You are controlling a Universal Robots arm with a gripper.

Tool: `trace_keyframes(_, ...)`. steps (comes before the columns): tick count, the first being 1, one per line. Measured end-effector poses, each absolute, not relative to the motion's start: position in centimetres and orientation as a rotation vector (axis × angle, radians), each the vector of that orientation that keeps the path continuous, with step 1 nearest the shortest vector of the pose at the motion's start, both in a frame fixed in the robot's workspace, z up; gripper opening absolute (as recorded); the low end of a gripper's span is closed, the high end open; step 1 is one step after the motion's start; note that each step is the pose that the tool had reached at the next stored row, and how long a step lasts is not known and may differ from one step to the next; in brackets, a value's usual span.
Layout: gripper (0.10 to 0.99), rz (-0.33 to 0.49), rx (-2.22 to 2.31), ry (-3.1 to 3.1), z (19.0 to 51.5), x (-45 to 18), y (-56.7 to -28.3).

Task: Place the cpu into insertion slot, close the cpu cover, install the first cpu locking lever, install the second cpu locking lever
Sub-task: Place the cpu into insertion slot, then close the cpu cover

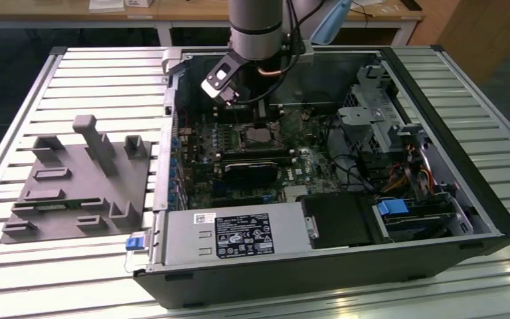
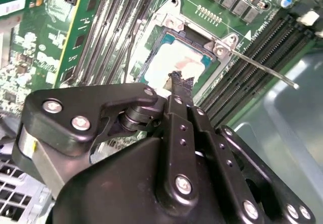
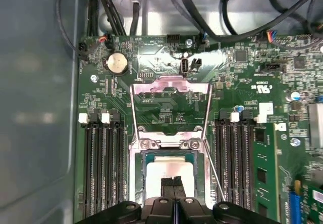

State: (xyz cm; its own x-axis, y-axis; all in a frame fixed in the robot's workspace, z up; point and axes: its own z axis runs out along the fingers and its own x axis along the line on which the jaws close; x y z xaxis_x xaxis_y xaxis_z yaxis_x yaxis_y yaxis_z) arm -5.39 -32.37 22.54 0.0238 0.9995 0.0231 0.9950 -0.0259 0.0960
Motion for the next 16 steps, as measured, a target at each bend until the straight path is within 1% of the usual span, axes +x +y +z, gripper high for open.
trace_keyframes(10, 0.106, 0.136, 2.206, 2.152, 24.9, -5.4, -32.4)
trace_keyframes(16, 0.106, 0.137, 2.206, 2.152, 24.9, -5.4, -32.4)
